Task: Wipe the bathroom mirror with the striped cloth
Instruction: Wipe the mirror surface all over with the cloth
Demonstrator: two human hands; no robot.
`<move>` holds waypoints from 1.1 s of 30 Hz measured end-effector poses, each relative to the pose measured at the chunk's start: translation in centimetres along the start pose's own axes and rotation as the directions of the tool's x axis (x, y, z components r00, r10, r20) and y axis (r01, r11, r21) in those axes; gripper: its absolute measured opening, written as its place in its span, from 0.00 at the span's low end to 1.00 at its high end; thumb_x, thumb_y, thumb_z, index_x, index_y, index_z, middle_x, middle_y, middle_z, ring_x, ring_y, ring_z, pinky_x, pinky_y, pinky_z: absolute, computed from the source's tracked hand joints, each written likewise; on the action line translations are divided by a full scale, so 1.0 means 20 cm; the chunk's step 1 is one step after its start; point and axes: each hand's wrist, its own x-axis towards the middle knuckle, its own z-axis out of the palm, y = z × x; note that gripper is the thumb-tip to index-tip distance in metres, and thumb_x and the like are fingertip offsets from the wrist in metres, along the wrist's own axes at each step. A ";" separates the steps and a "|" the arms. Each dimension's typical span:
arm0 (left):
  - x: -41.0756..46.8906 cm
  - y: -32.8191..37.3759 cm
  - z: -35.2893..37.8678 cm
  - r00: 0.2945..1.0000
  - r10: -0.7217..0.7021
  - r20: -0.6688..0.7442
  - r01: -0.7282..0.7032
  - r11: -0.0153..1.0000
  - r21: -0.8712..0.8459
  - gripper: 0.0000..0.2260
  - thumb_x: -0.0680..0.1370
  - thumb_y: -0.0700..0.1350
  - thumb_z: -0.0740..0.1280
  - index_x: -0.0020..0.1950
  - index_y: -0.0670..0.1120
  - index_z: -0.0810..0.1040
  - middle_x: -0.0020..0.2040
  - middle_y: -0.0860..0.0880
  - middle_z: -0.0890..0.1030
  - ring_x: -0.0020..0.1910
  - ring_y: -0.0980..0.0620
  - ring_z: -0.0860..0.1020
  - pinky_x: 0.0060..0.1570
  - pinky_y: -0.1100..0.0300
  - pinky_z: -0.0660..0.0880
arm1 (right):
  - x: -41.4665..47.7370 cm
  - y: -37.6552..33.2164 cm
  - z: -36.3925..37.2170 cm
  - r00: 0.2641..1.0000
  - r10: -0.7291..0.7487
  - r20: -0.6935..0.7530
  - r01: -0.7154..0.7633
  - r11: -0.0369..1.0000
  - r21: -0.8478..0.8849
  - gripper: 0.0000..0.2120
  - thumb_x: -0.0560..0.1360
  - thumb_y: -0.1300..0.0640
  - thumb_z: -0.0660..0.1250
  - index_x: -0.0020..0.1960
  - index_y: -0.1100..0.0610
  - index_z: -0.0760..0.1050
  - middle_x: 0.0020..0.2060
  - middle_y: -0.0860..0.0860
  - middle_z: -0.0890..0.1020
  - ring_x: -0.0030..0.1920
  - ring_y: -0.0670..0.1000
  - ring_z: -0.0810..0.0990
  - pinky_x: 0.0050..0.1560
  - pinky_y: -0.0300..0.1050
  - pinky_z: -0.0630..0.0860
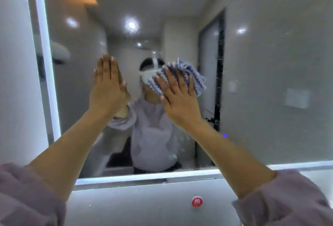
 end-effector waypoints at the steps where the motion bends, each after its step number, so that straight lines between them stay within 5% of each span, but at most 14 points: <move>1: 0.00 0.00 0.00 1.000 -0.001 0.006 0.001 1.000 -0.003 0.31 0.75 0.49 0.46 0.75 0.34 0.47 0.76 0.36 0.46 0.76 0.38 0.44 0.72 0.49 0.41 | -0.09 -0.03 0.02 1.000 -0.021 0.012 0.021 1.000 0.011 0.25 0.79 0.50 0.54 0.76 0.47 0.59 0.76 0.51 0.59 0.76 0.56 0.55 0.76 0.55 0.43; 8: -0.01 -0.01 0.01 1.000 0.016 0.011 -0.017 1.000 0.018 0.28 0.79 0.46 0.49 0.75 0.34 0.44 0.76 0.36 0.44 0.76 0.39 0.42 0.73 0.50 0.41 | -0.91 -0.16 0.09 0.892 -0.304 0.335 0.293 0.952 0.083 0.27 0.79 0.50 0.58 0.76 0.43 0.56 0.75 0.42 0.61 0.75 0.50 0.61 0.75 0.54 0.51; 11: -0.01 -0.01 -0.02 1.000 0.013 0.027 -0.014 1.000 0.007 0.29 0.79 0.47 0.50 0.75 0.35 0.44 0.76 0.36 0.44 0.76 0.40 0.41 0.73 0.51 0.40 | -0.93 -0.06 0.05 0.887 -0.324 0.330 0.306 0.946 0.107 0.28 0.76 0.53 0.61 0.75 0.42 0.59 0.74 0.40 0.62 0.73 0.48 0.62 0.75 0.50 0.50; 16: -0.01 0.00 -0.01 0.998 -0.018 0.064 0.015 0.999 0.045 0.29 0.80 0.47 0.50 0.75 0.37 0.40 0.76 0.39 0.39 0.75 0.43 0.38 0.73 0.51 0.39 | -0.45 0.14 0.01 0.982 0.106 0.158 -0.108 0.994 0.000 0.28 0.78 0.53 0.57 0.77 0.46 0.55 0.77 0.47 0.57 0.77 0.54 0.54 0.75 0.56 0.49; 20: -0.02 0.01 -0.01 0.999 -0.021 0.036 0.020 0.999 0.032 0.29 0.78 0.48 0.45 0.75 0.37 0.40 0.77 0.39 0.39 0.75 0.43 0.37 0.73 0.52 0.38 | -0.35 0.10 0.02 0.974 0.185 0.134 -0.189 0.982 0.017 0.27 0.79 0.52 0.55 0.78 0.48 0.54 0.78 0.50 0.54 0.78 0.56 0.50 0.74 0.61 0.50; 28: -0.02 0.00 0.01 1.000 -0.013 0.028 0.012 1.000 0.025 0.30 0.77 0.49 0.45 0.75 0.37 0.41 0.77 0.39 0.40 0.76 0.43 0.38 0.74 0.51 0.39 | -0.97 -0.37 0.12 0.913 -0.218 0.345 0.158 0.968 0.194 0.31 0.74 0.50 0.62 0.75 0.42 0.58 0.76 0.41 0.58 0.76 0.47 0.57 0.76 0.53 0.44; 33: -0.01 0.00 0.01 1.000 -0.011 0.029 0.010 1.000 0.015 0.29 0.80 0.46 0.50 0.75 0.37 0.40 0.77 0.40 0.38 0.75 0.43 0.37 0.73 0.53 0.37 | -0.83 -0.30 0.11 0.897 -0.283 0.339 0.232 0.955 0.184 0.27 0.76 0.52 0.61 0.74 0.42 0.62 0.74 0.41 0.62 0.76 0.48 0.58 0.76 0.49 0.41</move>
